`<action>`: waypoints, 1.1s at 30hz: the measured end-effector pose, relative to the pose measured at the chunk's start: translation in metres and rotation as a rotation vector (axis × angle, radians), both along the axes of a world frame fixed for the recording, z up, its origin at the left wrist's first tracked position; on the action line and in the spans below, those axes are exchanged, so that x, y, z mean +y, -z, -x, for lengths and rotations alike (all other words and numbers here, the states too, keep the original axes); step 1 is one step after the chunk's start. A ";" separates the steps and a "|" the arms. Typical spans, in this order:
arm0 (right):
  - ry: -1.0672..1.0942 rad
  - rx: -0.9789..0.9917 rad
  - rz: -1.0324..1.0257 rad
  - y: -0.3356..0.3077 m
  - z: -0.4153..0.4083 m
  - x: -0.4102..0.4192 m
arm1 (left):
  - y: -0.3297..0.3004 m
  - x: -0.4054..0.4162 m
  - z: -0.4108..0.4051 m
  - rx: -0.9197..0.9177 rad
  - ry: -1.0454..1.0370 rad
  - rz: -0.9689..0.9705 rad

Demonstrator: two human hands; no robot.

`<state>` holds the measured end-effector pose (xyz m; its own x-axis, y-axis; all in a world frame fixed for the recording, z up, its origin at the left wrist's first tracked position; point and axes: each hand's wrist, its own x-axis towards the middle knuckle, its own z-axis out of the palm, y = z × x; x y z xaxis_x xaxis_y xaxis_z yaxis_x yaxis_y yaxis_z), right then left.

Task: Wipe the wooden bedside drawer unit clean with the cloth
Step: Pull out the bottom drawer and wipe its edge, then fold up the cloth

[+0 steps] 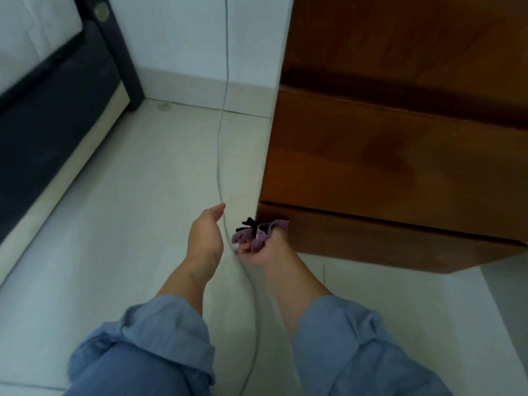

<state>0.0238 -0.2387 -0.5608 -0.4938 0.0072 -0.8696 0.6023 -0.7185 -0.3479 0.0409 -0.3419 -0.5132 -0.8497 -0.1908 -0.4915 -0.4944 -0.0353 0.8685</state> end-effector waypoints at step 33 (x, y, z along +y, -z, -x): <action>-0.449 0.869 -0.274 -0.279 -0.169 0.100 | -0.315 0.064 -0.099 0.736 0.584 0.546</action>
